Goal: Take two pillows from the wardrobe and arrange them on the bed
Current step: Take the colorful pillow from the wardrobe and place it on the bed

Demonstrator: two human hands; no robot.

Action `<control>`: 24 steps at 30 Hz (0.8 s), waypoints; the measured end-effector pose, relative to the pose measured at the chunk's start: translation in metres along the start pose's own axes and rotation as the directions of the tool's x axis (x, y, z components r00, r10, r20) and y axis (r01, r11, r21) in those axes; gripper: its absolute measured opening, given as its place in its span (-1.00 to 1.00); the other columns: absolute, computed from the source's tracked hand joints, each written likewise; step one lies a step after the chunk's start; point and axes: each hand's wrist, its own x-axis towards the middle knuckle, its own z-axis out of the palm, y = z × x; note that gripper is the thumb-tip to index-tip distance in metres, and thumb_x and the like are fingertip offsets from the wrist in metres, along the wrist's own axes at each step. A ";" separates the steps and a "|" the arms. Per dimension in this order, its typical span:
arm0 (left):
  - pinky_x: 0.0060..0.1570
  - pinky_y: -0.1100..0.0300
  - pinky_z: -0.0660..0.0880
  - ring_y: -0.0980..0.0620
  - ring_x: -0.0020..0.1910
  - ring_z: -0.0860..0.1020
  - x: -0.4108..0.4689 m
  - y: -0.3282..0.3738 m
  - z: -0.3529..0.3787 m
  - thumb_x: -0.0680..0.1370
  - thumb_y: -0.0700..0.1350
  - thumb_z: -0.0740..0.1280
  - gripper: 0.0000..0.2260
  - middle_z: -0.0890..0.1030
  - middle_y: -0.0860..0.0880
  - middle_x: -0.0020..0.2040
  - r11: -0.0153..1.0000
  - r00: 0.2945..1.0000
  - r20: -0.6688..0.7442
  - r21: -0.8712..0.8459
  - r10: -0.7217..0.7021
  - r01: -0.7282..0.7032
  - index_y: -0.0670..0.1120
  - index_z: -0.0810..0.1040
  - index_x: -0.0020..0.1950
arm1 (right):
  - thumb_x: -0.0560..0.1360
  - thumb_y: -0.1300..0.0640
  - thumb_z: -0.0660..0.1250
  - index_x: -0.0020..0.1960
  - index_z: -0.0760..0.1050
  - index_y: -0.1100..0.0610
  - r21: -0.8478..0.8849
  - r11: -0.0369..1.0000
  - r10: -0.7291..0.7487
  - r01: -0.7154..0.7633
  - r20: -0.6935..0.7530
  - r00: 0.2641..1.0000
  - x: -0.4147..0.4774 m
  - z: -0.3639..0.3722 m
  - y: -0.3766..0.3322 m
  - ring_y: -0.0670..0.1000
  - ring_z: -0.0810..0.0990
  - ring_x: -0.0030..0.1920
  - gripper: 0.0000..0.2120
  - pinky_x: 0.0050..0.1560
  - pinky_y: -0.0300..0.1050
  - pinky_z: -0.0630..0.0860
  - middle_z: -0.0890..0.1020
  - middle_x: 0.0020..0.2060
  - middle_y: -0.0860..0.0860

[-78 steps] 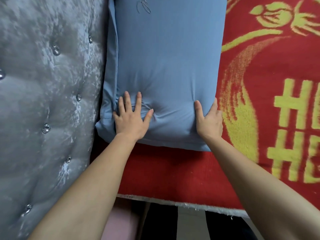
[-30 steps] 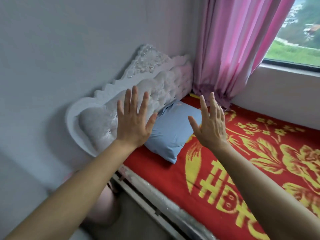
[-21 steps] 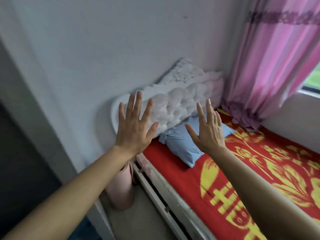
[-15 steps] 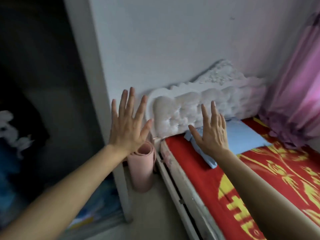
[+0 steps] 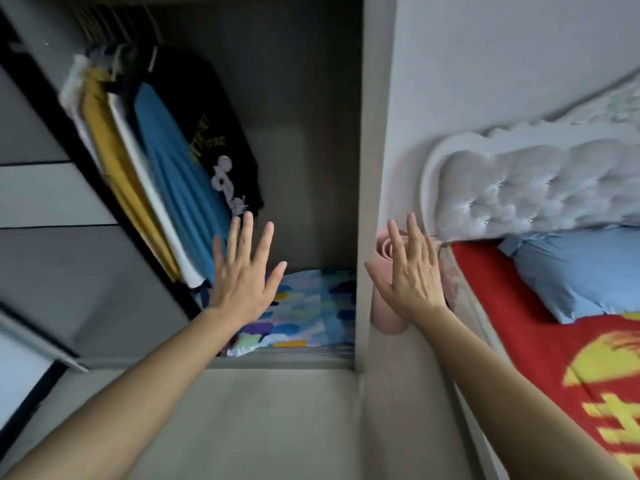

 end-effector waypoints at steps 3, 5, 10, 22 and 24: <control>0.44 -0.35 0.11 -0.23 0.58 -0.03 0.001 -0.050 -0.008 0.62 0.25 -0.04 -0.36 -0.06 -0.21 0.61 0.999 0.999 -0.008 0.008 -0.037 0.037 -0.05 0.00 0.61 | 0.56 -0.35 0.05 0.61 -0.18 -0.02 -0.010 0.999 -0.048 0.048 -0.016 0.999 0.017 0.007 -0.042 0.19 0.09 0.57 -0.21 0.53 0.20 0.09 -0.06 0.59 0.19; 0.44 -0.34 0.11 -0.22 0.58 -0.03 0.005 -0.081 -0.013 0.62 0.25 -0.04 -0.36 -0.06 -0.21 0.61 0.998 0.998 -0.016 0.004 -0.063 0.063 -0.05 -0.01 0.61 | 0.56 -0.35 0.04 0.62 -0.18 -0.02 -0.032 0.999 -0.045 0.044 -0.023 0.999 0.031 0.015 -0.069 0.18 0.06 0.57 -0.21 0.54 0.18 0.07 -0.07 0.59 0.18; 0.45 -0.32 0.12 -0.21 0.59 -0.04 0.011 -0.154 -0.009 0.62 0.25 -0.04 -0.36 -0.06 -0.21 0.61 0.999 0.998 -0.045 -0.010 -0.041 0.041 -0.04 -0.04 0.61 | 0.57 -0.33 0.06 0.61 -0.16 0.00 -0.079 0.997 -0.011 0.009 -0.024 1.000 0.067 0.039 -0.134 0.22 0.14 0.55 -0.22 0.53 0.16 0.09 -0.04 0.58 0.20; 0.45 -0.32 0.12 -0.22 0.58 -0.03 0.068 -0.208 0.074 0.61 0.26 -0.07 -0.36 -0.07 -0.20 0.61 0.998 0.999 0.033 -0.060 -0.002 0.003 -0.04 -0.03 0.61 | 0.56 -0.29 0.14 0.61 -0.08 0.03 -0.104 0.994 -0.036 0.039 0.034 0.999 0.102 0.123 -0.169 0.22 0.15 0.54 -0.22 0.52 0.19 0.14 -0.01 0.59 0.22; 0.46 -0.33 0.10 -0.22 0.59 -0.06 0.079 -0.205 0.102 0.62 0.26 -0.07 -0.36 -0.10 -0.19 0.61 0.997 0.998 0.065 -0.070 0.018 -0.014 -0.03 -0.06 0.61 | 0.56 -0.27 0.17 0.61 -0.03 0.06 -0.098 0.995 -0.018 0.022 0.037 0.999 0.107 0.147 -0.158 0.24 0.18 0.53 -0.22 0.50 0.22 0.17 0.02 0.58 0.25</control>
